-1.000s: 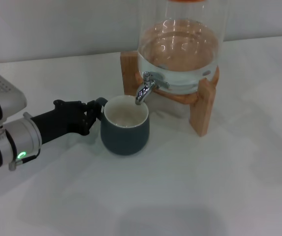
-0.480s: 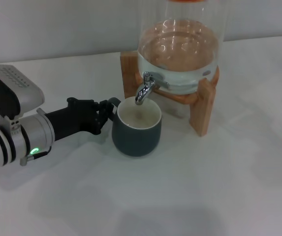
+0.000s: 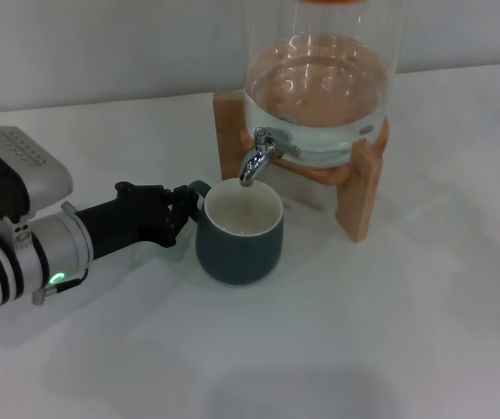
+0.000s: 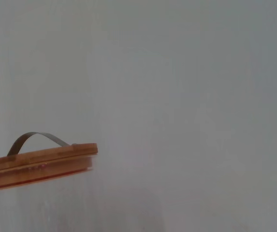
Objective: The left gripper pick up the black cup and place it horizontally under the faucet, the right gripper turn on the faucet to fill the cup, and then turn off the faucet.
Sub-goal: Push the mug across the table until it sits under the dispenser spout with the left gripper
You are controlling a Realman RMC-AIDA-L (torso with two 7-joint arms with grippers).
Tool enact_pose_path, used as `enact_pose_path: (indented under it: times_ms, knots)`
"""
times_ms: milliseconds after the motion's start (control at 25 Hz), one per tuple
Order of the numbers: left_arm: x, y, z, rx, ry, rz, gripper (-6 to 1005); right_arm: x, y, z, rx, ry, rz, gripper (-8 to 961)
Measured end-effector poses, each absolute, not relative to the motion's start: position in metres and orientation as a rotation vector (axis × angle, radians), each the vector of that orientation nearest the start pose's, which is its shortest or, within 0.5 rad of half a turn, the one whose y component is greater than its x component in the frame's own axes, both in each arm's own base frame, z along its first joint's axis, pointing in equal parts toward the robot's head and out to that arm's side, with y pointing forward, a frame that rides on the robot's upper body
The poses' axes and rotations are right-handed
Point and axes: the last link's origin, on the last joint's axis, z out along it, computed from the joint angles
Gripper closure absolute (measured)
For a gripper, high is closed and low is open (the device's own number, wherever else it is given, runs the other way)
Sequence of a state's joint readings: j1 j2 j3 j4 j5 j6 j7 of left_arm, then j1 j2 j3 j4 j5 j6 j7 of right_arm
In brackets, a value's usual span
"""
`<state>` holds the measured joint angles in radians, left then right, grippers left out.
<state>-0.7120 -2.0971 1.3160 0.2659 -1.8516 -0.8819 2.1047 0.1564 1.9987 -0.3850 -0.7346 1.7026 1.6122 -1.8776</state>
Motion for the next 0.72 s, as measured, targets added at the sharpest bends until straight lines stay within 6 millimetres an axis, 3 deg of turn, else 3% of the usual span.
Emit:
enact_pose_path:
  times_ms: [720]
  knots:
    - [-0.2408,0.3833,-0.0885,-2.499,-0.585,-0.498,857,0.3607,0.2465,0.1573,-1.824,0.566,0.989,199]
